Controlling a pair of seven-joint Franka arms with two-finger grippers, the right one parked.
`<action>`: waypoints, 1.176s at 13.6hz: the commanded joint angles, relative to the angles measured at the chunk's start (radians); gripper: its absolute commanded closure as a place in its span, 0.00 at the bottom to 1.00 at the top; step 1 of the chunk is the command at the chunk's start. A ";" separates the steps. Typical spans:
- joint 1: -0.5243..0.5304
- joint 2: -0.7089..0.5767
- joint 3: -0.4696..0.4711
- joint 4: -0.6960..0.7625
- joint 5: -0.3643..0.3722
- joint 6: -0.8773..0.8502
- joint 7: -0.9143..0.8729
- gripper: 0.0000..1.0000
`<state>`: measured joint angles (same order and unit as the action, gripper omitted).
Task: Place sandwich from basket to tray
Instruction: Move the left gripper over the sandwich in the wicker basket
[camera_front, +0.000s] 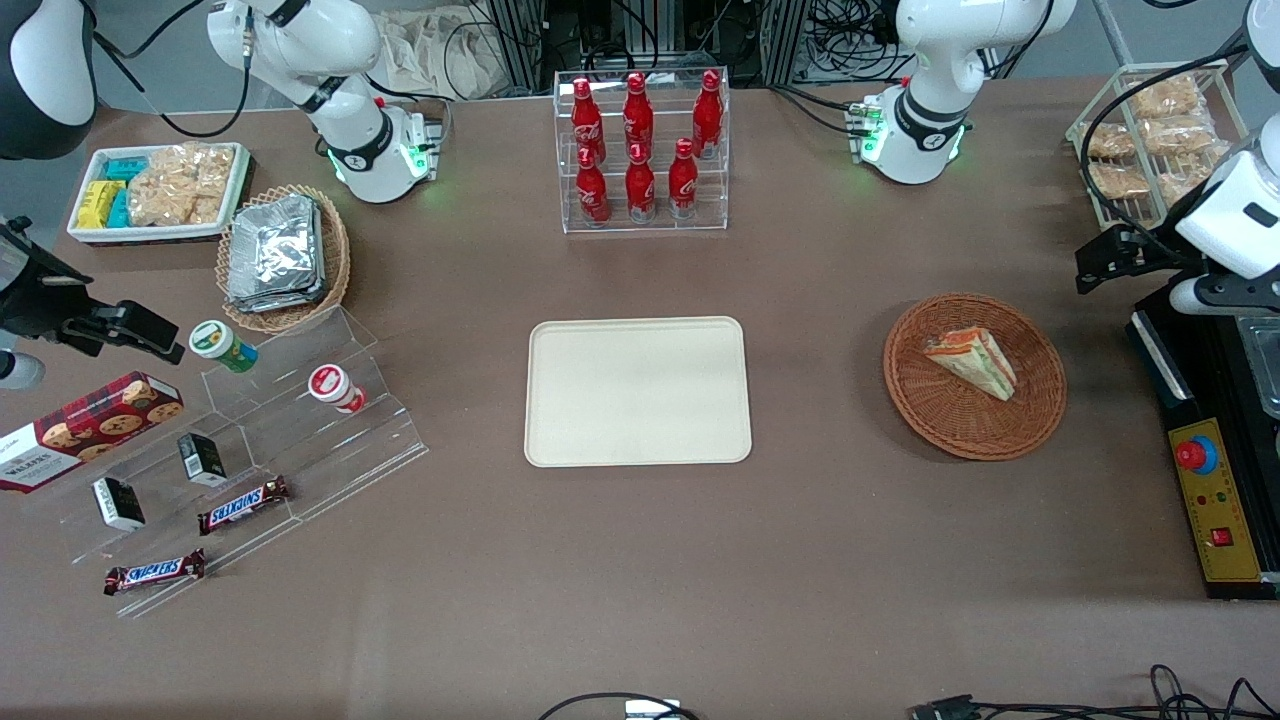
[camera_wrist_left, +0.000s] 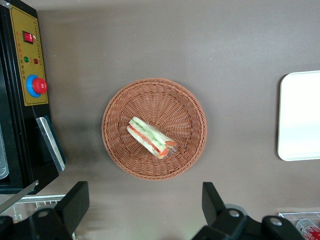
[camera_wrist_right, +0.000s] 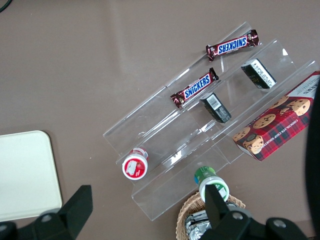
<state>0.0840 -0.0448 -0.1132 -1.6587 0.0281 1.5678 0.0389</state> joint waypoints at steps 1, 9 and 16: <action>-0.001 0.016 0.007 0.039 -0.013 -0.029 0.009 0.00; 0.081 -0.004 0.015 -0.123 -0.008 0.039 -0.118 0.00; 0.105 -0.155 0.017 -0.633 -0.010 0.509 -0.422 0.00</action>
<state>0.1786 -0.1128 -0.0928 -2.1611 0.0281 1.9998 -0.3056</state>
